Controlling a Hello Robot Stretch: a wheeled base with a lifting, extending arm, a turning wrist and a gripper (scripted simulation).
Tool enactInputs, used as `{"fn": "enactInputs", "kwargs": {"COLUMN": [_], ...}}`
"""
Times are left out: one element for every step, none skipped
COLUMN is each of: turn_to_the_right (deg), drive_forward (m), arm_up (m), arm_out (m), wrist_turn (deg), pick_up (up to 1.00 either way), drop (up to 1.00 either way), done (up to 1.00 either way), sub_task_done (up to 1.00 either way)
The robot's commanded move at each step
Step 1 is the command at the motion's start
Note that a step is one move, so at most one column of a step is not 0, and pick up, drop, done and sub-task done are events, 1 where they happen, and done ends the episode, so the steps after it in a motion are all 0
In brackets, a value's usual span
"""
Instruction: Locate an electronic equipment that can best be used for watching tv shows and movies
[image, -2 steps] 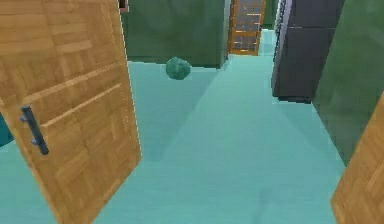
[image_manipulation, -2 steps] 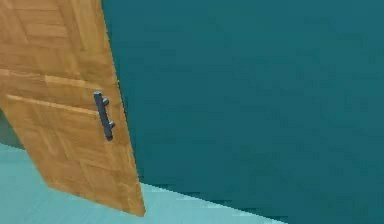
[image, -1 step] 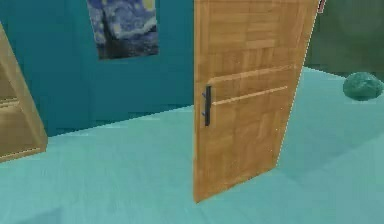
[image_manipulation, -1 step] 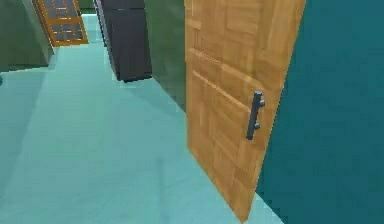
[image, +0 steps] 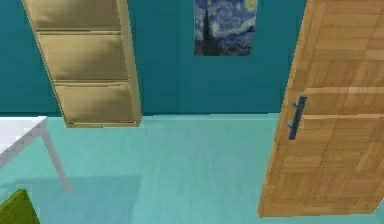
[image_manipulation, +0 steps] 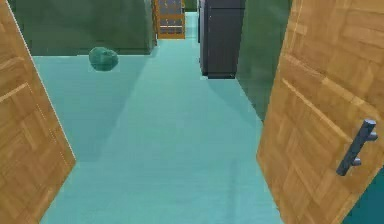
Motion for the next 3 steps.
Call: {"fn": "enactInputs", "kwargs": {"turn_to_the_right": [0.0,-33.0,0.0], "drive_forward": [0.75,0.0,1.0], "arm_up": [0.0,0.0,0.0], "arm_out": [0.0,0.0,0.0], "wrist_turn": [0.0,0.0,0.0], "pick_up": [0.0,0.0,0.0], "drop": [0.0,0.0,0.0], "done": [0.0,0.0,0.0], "sub_task_done": [0.0,0.0,0.0]}}
